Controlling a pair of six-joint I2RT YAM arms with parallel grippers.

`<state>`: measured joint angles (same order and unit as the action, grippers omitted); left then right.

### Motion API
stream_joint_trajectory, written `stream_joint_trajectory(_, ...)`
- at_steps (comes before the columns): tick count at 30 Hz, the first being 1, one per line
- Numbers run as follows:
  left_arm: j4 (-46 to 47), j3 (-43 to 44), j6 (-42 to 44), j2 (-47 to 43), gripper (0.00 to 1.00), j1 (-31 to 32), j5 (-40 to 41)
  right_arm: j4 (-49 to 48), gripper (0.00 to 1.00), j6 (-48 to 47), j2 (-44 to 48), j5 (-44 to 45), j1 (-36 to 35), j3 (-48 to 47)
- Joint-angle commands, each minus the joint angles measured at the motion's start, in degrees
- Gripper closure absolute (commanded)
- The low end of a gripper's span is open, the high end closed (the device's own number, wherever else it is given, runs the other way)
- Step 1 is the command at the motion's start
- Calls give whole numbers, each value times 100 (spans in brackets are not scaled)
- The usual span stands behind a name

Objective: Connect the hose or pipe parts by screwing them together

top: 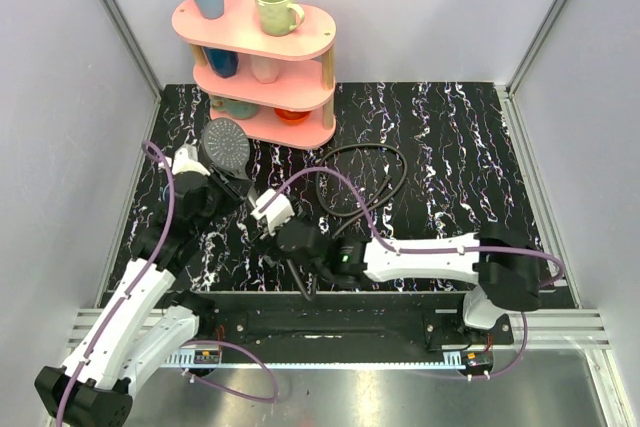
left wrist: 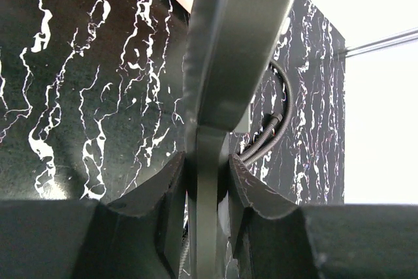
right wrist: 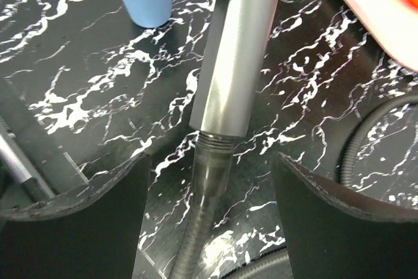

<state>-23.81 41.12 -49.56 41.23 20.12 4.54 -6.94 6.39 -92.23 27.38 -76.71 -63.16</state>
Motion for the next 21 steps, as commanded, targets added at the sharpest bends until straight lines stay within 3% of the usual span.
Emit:
stream_joint_trajectory(1,290,546,-71,-71,100,-8,320,218,20,-551,-452,1410,-265,-714)
stream_joint_trajectory(7,184,572,-115,-159,100,-8,408,316,32,-587,-779,1622,-354,-918)
stream_joint_trajectory(11,166,476,-176,-203,100,-17,382,211,51,-613,-788,1631,-363,-935)
stream_joint_trajectory(15,324,187,-413,-370,100,-8,23,-210,83,-769,-666,1578,-363,-734)
stream_joint_trajectory(18,816,-454,-756,-809,100,-8,-224,-667,97,-675,-482,1219,-214,-549)
stream_joint_trajectory(21,1501,-1070,-950,-1440,100,-8,-417,-800,100,-341,-192,464,23,-357)
